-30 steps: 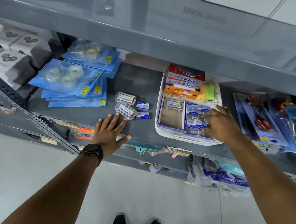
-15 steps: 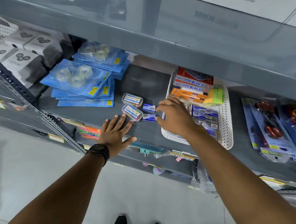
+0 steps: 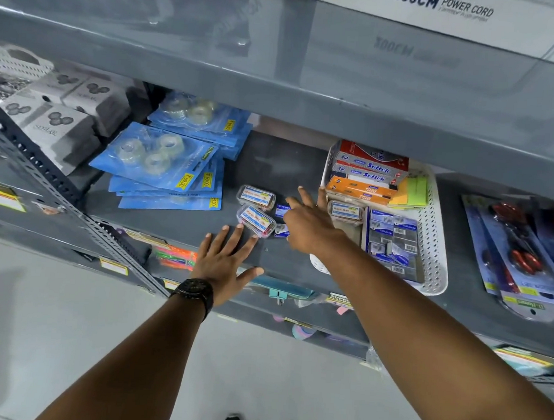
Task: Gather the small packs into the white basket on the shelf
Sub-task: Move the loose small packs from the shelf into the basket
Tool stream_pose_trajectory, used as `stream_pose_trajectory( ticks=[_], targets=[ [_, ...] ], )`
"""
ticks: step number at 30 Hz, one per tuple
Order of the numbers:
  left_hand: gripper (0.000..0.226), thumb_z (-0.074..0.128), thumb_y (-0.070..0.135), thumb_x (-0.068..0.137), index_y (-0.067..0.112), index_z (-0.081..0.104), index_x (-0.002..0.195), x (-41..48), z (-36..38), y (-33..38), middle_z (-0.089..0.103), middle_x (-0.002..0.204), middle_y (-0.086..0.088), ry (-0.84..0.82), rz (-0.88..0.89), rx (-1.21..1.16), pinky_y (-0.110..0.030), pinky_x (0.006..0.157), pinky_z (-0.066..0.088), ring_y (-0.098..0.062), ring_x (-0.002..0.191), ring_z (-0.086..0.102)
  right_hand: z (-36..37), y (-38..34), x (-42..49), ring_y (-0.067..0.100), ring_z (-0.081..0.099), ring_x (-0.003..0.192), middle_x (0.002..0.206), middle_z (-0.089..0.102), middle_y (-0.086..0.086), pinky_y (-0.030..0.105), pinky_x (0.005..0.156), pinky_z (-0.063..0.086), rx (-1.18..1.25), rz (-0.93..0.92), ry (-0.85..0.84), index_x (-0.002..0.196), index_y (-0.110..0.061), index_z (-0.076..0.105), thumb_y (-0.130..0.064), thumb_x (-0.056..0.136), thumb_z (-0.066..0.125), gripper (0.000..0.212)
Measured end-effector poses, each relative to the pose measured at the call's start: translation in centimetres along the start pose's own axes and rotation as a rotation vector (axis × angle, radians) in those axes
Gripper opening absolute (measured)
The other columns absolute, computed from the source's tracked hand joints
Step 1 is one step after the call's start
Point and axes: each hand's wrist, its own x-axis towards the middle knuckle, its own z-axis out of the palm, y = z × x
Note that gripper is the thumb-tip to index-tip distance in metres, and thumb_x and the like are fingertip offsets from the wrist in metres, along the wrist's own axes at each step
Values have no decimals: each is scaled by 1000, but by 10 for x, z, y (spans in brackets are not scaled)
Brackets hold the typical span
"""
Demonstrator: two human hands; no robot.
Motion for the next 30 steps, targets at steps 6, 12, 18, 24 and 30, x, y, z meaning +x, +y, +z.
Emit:
stream_pose_trajectory(
  ticks=[6, 12, 18, 24, 30],
  targets=[
    [81, 3, 80, 84, 40, 3, 154, 0, -3, 1, 0, 166, 1, -1, 8, 11, -51, 120, -1, -27, 152, -2, -13, 5, -8, 31, 16, 149, 148, 45, 4, 63, 117, 3, 80, 54, 133, 108, -16, 70, -29, 74, 76, 37],
    [82, -1, 80, 83, 39, 2, 155, -1, -3, 1, -2, 166, 1, 0, 18, 23, -51, 120, -1, -27, 152, -2, -38, 48, -49, 28, 44, 128, 129, 60, 0, 47, 109, 30, 364, 125, 487, 94, -19, 75, -33, 72, 76, 26],
    [80, 2, 80, 83, 42, 1, 154, -1, -2, 0, -5, 165, 2, -1, 14, -14, -51, 120, -3, -27, 152, -4, -13, 135, -107, 28, 54, 117, 123, 63, 6, 40, 102, 43, 467, 204, 364, 95, -17, 75, -32, 68, 84, 32],
    [80, 4, 80, 85, 40, 11, 154, 0, 1, 0, 9, 165, 0, 40, 8, 6, -53, 120, 7, -31, 151, 9, 28, 168, -134, 23, 44, 131, 134, 58, 1, 34, 110, 31, 370, 220, 105, 92, -22, 74, -35, 66, 85, 32],
    [77, 11, 78, 88, 39, 15, 154, 2, 7, -4, 15, 164, -2, 56, 11, 17, -55, 119, 13, -33, 150, 16, 37, 163, -128, 21, 28, 141, 147, 47, -5, 38, 115, 18, 266, 209, 3, 108, -30, 72, -41, 70, 79, 40]
  ],
)
